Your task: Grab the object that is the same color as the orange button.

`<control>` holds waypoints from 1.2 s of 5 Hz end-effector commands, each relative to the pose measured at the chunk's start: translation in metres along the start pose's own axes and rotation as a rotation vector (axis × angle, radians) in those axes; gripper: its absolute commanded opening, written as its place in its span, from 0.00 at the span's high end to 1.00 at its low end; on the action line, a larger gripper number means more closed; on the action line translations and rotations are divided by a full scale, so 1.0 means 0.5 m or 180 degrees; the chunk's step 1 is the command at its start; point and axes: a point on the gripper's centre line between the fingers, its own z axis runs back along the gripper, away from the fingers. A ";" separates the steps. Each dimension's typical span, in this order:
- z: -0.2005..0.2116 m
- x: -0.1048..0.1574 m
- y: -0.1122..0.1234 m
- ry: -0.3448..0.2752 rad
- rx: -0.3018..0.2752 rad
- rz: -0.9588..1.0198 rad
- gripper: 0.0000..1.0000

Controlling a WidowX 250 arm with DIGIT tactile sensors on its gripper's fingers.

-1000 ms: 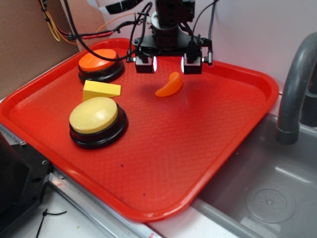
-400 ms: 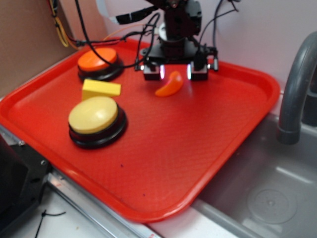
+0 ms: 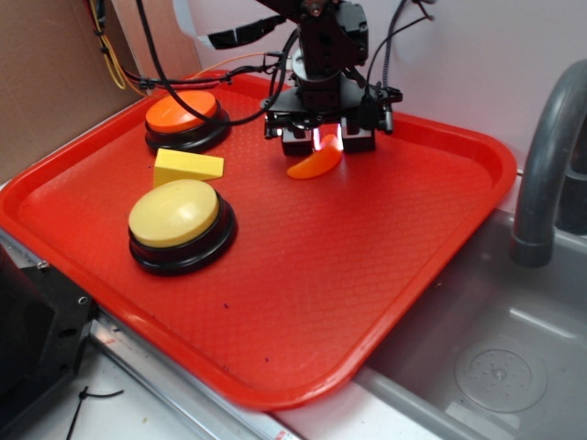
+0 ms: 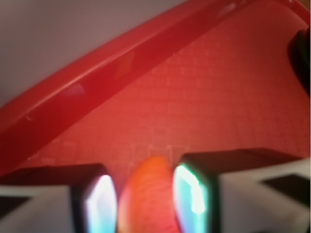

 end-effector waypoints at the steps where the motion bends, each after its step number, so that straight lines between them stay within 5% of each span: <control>1: 0.029 0.020 0.029 0.0069 -0.0238 0.0099 1.00; 4: 0.191 0.073 0.044 -0.0085 -0.0287 -0.0344 1.00; 5: 0.248 0.085 0.052 0.0150 -0.0432 -0.0512 1.00; 6: 0.328 0.093 0.079 0.0147 -0.0704 -0.0648 1.00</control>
